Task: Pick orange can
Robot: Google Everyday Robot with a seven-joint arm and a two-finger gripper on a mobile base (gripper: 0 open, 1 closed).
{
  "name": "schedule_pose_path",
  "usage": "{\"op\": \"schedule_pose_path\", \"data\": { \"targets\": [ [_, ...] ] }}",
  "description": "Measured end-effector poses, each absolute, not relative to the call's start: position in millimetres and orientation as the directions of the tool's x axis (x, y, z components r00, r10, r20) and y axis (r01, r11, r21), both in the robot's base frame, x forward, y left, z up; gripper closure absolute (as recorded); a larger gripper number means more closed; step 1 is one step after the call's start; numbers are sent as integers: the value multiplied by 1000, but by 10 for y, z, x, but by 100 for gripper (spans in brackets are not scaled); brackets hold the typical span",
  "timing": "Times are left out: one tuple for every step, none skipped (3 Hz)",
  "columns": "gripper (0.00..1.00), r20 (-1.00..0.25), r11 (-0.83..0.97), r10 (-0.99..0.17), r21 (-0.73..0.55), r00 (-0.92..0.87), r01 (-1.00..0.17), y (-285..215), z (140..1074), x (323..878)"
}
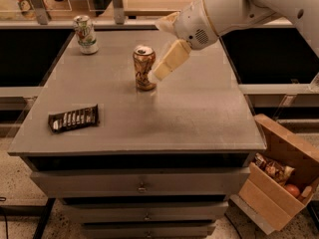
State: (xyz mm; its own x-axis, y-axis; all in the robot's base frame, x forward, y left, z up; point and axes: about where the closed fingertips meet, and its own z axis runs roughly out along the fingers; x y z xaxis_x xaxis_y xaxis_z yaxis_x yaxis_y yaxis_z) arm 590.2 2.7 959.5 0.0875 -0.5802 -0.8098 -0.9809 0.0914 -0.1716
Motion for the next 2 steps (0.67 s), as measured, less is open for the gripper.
{"op": "schedule_pose_path", "data": {
  "targets": [
    [0,-810,104,-579,-183,90,-978,89,9526,6054],
    [0,-814,125,-575,-190,85,-974,65,9464,6222]
  ]
}}
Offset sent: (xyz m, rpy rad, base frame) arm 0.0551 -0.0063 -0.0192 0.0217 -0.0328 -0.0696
